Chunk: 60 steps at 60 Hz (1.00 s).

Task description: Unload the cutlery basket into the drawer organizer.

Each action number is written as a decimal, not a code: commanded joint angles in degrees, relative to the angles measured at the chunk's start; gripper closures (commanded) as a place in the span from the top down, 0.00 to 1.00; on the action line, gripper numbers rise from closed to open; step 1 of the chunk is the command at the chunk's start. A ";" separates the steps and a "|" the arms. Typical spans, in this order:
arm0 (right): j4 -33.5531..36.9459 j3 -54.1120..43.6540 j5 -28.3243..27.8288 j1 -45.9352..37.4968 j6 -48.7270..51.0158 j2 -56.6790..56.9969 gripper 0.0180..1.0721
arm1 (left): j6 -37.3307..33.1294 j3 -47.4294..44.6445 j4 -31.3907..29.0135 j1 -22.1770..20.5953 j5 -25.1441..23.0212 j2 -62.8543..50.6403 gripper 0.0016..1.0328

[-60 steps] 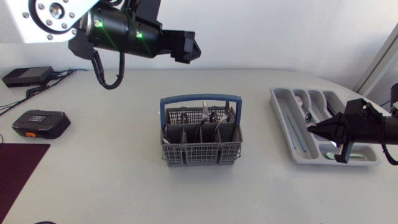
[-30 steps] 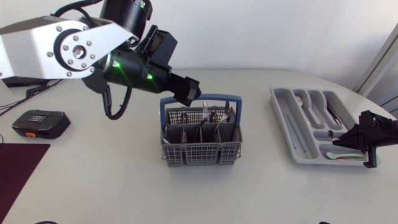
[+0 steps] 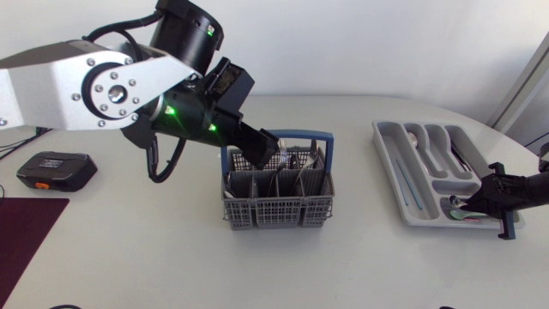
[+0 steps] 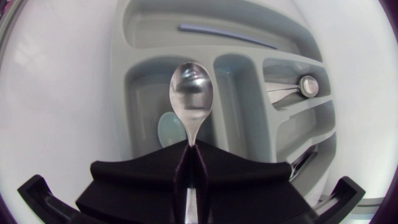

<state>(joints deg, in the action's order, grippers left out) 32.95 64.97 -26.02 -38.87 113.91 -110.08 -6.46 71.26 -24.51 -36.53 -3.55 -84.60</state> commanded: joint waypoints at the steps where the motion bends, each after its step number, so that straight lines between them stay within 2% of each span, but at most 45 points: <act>1: 0.01 -2.13 1.32 -0.77 3.16 -1.98 0.08 | -1.19 -2.27 -0.62 -1.08 0.39 0.93 0.96; 9: -0.78 -2.57 1.24 -0.94 3.34 -2.24 0.08 | -1.28 -2.80 -0.62 -1.79 0.83 0.84 0.96; 20: -2.01 -3.01 -0.26 -1.91 2.37 0.22 0.48 | -1.45 -3.06 -0.54 -2.93 1.88 0.40 0.95; 27: -1.75 -3.71 -3.07 -2.79 1.67 4.17 0.50 | -1.72 -3.41 -0.36 -3.54 2.15 0.22 0.95; 35: -0.34 -5.20 -5.44 -2.96 -1.32 9.45 0.60 | -1.45 -4.47 0.52 -4.25 2.67 -0.13 0.95; 49: 1.59 -8.28 -9.75 -1.47 -9.67 17.09 0.72 | -0.05 -7.90 5.35 -6.53 4.87 -2.41 0.95; 60: 2.38 -10.74 -13.88 0.02 -14.85 20.87 0.72 | 2.06 -8.07 9.22 -6.80 6.10 -5.05 0.95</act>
<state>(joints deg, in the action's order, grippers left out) 34.46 56.82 -38.50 -39.79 102.04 -90.91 -6.20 63.88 -17.02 -42.94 1.61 -87.94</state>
